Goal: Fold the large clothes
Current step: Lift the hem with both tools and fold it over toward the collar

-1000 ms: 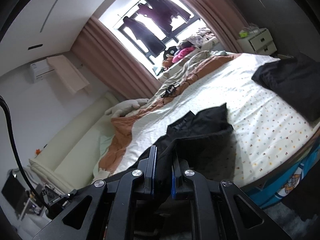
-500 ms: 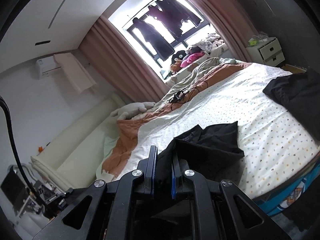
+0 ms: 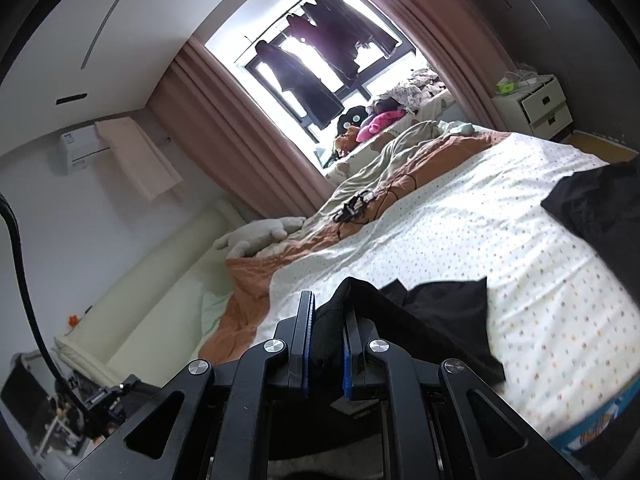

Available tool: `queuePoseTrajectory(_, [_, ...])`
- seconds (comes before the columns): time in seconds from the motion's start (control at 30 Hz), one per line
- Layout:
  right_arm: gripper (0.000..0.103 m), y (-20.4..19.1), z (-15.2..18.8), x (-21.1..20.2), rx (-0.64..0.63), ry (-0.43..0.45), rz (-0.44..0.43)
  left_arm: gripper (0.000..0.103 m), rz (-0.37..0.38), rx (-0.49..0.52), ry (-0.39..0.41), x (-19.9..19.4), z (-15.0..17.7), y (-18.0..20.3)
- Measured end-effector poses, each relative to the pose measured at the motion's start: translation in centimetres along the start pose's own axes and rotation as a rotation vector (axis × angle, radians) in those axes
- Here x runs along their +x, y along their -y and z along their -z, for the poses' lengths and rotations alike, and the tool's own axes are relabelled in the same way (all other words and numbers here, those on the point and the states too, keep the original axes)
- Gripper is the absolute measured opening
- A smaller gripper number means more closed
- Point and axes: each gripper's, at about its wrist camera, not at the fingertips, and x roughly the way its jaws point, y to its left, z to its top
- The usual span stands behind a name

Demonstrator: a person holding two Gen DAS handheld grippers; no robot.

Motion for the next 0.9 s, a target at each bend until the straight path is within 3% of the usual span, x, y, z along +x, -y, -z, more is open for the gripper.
queuePoseTrajectory(0.5, [0.012,3.8,-5.0,9.6,0.023,0.008,0.091,0.011,-0.068,0.055,-0.033,13.4,-5.2,-0.9])
queuePoseTrajectory(0.9, [0.012,8.6,-6.0,17.6,0.071,-0.048,0.138,0.011,-0.137,0.04,-0.122,23.3,-5.6,-4.6])
